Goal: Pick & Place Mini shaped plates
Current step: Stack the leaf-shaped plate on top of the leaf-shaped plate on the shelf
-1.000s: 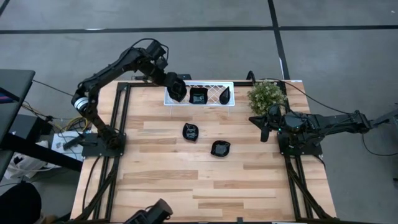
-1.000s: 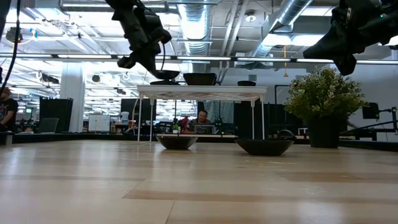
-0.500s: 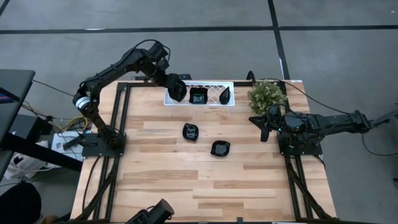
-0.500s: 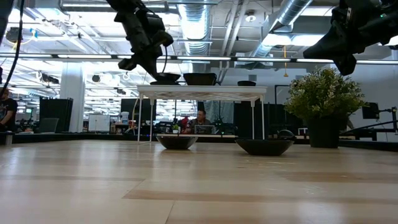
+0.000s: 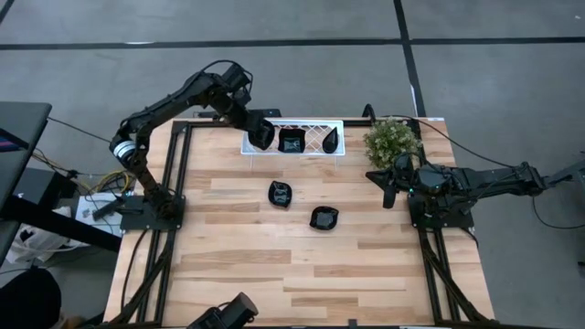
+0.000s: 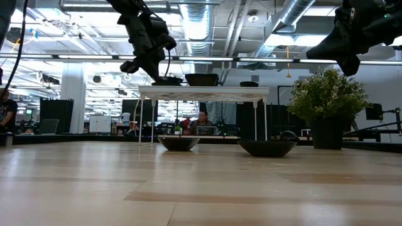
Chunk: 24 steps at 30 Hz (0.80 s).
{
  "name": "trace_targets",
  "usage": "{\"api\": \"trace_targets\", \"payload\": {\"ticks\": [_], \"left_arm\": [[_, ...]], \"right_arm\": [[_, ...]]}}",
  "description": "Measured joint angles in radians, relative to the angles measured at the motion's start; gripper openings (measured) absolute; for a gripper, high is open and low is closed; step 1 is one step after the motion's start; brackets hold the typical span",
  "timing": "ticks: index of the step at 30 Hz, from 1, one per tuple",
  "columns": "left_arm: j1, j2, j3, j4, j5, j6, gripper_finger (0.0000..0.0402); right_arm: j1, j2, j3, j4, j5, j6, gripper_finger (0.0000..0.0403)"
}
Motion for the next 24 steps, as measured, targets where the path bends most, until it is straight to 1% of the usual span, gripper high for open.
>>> {"api": "trace_targets", "payload": {"ticks": [18, 24], "left_arm": [[0.0, 0.0, 0.0, -0.002, -0.003, -0.001, 0.0005], [0.0, 0.0, 0.0, 0.005, -0.006, 0.0, 0.0027]], "right_arm": [[0.0, 0.0, 0.0, 0.0, 0.0, 0.0, 0.0021], [0.0, 0.0, 0.0, 0.0, 0.0, 0.0, 0.0021]]}}
